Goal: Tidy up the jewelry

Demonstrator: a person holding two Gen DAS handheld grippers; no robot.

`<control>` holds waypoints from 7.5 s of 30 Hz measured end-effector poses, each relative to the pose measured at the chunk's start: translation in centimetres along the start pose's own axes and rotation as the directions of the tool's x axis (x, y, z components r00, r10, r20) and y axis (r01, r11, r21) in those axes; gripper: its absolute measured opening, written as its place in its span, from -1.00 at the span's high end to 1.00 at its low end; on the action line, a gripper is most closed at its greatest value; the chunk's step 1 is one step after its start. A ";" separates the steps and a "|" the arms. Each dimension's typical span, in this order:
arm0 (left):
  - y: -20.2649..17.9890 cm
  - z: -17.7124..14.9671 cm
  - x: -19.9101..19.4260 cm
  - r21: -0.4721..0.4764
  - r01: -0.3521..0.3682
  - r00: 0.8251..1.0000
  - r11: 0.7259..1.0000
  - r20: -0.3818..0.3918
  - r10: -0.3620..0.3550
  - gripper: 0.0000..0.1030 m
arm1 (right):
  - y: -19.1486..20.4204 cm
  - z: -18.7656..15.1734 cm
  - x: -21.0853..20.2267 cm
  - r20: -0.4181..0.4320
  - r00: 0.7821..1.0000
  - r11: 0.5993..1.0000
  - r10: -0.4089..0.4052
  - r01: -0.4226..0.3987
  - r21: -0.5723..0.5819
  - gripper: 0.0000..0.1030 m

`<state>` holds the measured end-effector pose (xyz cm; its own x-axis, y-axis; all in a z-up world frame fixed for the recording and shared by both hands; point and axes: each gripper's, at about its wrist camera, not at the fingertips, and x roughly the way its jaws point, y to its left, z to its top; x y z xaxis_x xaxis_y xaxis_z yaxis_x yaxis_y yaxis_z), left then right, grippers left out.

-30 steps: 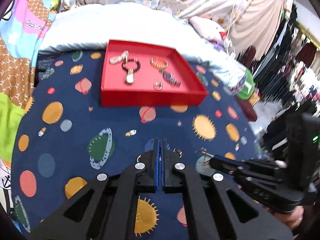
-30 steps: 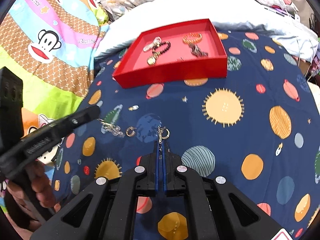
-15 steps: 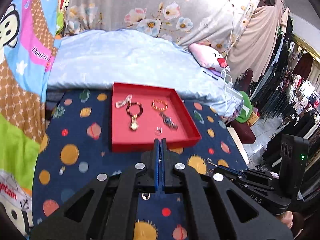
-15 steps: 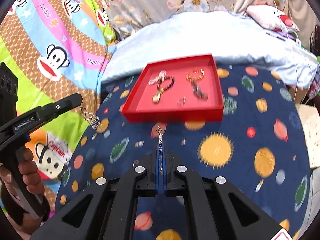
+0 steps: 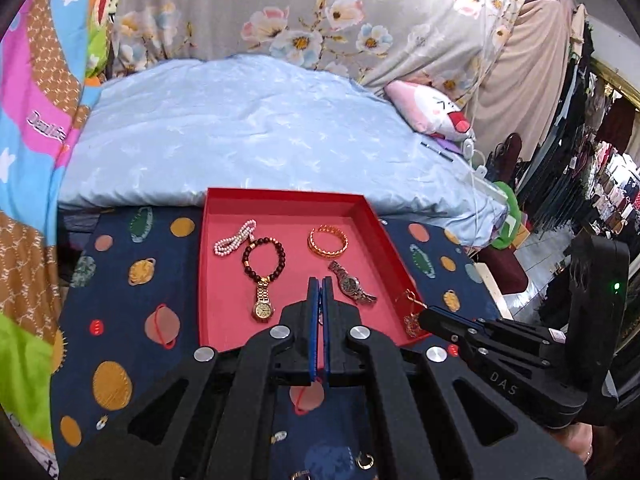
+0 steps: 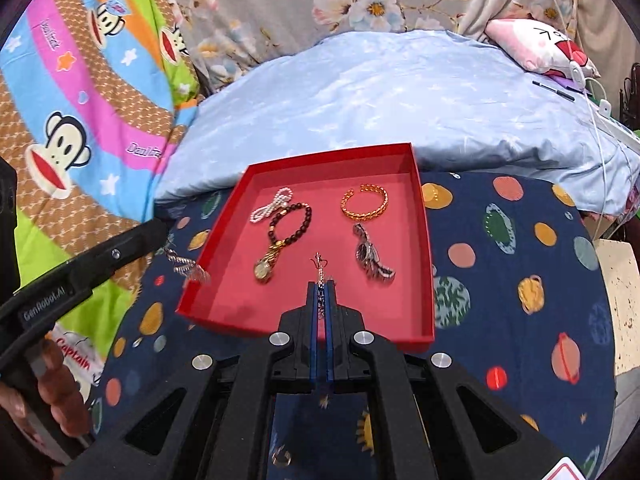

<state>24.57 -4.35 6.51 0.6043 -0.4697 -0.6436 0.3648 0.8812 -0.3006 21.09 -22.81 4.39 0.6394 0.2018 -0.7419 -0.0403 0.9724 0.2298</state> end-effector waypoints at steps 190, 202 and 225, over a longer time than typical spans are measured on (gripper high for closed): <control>4.2 4.1 12.6 -0.017 -0.257 0.960 0.966 -0.122 0.253 0.48 | 1.0 5.6 10.6 -0.028 0.999 1.000 -0.019 0.018 -0.017 0.30; 2.0 3.9 10.6 0.022 -0.268 0.959 0.963 -0.090 0.269 0.47 | 2.0 4.6 7.9 0.007 0.999 0.998 -0.044 0.044 -0.040 0.07; 0.4 -1.0 4.0 0.034 -0.391 0.919 0.920 -0.052 0.392 -0.14 | 1.7 -0.4 1.3 0.028 0.981 0.981 -0.194 0.193 0.024 -0.52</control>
<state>26.42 -5.78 3.10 0.6609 -0.0833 -0.7459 0.1240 0.9923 -0.0009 21.58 -20.84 3.59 0.6560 0.0063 -0.7547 0.1021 0.9900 0.0970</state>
